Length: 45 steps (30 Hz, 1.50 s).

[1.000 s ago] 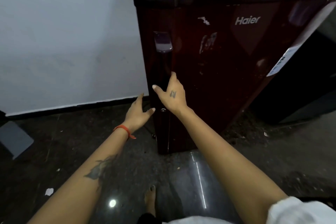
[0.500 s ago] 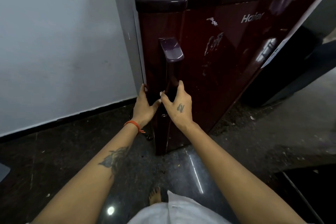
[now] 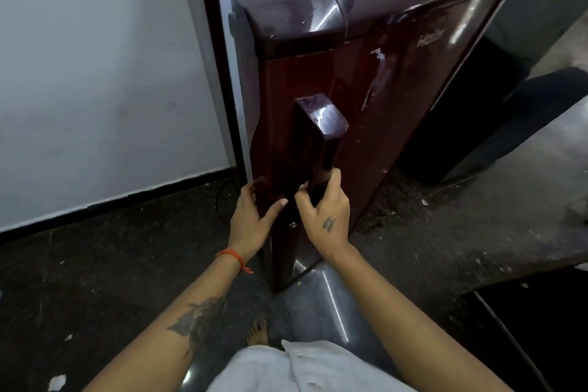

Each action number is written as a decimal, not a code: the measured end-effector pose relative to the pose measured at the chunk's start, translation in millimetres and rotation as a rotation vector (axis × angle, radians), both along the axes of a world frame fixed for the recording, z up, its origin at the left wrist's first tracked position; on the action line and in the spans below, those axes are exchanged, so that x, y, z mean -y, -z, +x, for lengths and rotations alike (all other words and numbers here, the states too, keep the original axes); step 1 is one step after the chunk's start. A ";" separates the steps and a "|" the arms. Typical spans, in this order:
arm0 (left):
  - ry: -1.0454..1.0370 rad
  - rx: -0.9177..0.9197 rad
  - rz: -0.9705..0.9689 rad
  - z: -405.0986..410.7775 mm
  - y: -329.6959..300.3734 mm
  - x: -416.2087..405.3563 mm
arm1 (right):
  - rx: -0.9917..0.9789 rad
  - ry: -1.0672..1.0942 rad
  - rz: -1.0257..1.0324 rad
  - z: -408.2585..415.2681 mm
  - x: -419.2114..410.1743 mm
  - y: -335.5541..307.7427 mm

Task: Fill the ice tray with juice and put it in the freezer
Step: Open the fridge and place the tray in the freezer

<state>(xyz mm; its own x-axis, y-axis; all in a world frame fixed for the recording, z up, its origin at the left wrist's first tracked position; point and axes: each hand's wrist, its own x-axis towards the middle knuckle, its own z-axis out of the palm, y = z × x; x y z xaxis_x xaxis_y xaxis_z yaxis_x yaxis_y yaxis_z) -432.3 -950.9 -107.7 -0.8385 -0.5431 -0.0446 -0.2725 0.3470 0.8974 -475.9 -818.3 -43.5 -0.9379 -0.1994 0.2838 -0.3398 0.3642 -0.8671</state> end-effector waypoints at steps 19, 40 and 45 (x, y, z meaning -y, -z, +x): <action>0.300 0.028 -0.008 75.6 -6.7 -253.8 | 0.161 0.393 -0.143 122.4 -245.7 41.7; 0.336 0.285 0.761 -102.0 -28.1 -404.4 | 0.218 0.851 -0.265 17.6 -384.1 24.0; 0.400 0.393 0.880 -161.8 -21.2 -436.5 | 0.247 0.825 -0.247 -34.3 -400.7 23.5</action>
